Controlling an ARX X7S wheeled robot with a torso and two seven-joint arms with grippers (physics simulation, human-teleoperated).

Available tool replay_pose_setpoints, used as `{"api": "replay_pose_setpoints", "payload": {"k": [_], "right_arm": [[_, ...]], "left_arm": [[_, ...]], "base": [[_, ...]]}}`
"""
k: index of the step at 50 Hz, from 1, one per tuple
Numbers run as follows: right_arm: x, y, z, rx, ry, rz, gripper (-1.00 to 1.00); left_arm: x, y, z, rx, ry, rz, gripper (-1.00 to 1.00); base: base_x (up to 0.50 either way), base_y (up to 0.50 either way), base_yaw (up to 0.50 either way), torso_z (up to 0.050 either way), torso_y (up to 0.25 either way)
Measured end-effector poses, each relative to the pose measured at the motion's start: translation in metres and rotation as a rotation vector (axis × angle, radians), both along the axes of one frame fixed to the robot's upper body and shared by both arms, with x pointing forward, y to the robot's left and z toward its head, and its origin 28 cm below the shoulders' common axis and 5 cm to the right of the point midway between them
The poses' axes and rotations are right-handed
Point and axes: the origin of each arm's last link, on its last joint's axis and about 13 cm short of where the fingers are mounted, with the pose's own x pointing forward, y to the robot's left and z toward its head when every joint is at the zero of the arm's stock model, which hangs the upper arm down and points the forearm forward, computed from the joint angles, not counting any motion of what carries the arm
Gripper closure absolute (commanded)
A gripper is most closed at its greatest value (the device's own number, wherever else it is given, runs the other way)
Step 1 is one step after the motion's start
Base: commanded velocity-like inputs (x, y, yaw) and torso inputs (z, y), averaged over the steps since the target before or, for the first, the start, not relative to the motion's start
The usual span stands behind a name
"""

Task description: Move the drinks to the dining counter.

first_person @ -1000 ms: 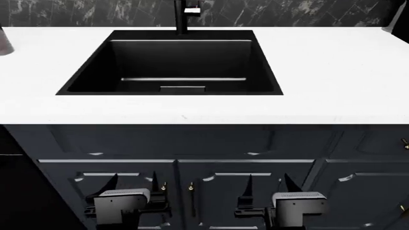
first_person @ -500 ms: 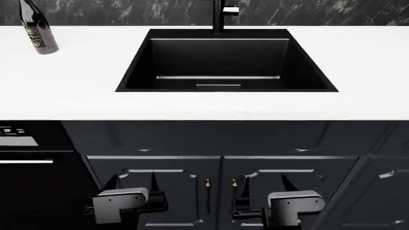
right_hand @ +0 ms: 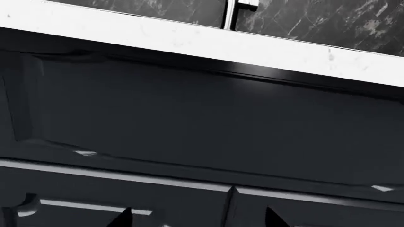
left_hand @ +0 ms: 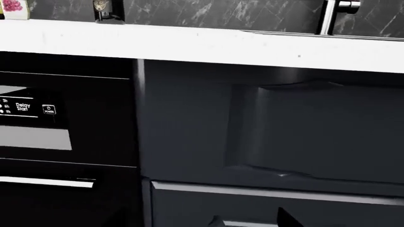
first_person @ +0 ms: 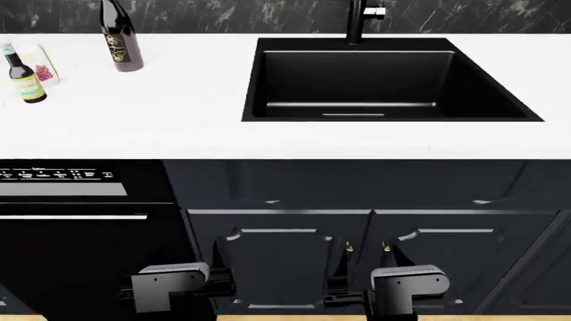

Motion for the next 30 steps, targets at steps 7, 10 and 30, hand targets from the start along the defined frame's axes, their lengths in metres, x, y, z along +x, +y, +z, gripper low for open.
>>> {"api": "replay_pose_setpoints", "payload": {"k": [7,10,30], "right_arm": [[0.0010,0.0004,-0.0004,-0.023,0.007,-0.003,-1.00],[0.0015,0.0007,-0.0006,-0.033,0.011,-0.001,-1.00],[0.0015,-0.0005,0.0061,0.011,0.021,-0.006,-1.00]], "left_arm": [[0.0007,-0.0001,-0.0003,0.003,0.002,-0.001,-1.00],[0.0012,0.0000,-0.0003,0.003,0.003,0.000,-1.00],[0.0007,0.0014,0.0037,-0.005,0.001,0.006,-1.00]], "base": [[0.00,0.50,0.00,0.000,0.000],[0.00,0.50,0.00,0.000,0.000],[0.09,0.50,0.00,0.000,0.000]]}}
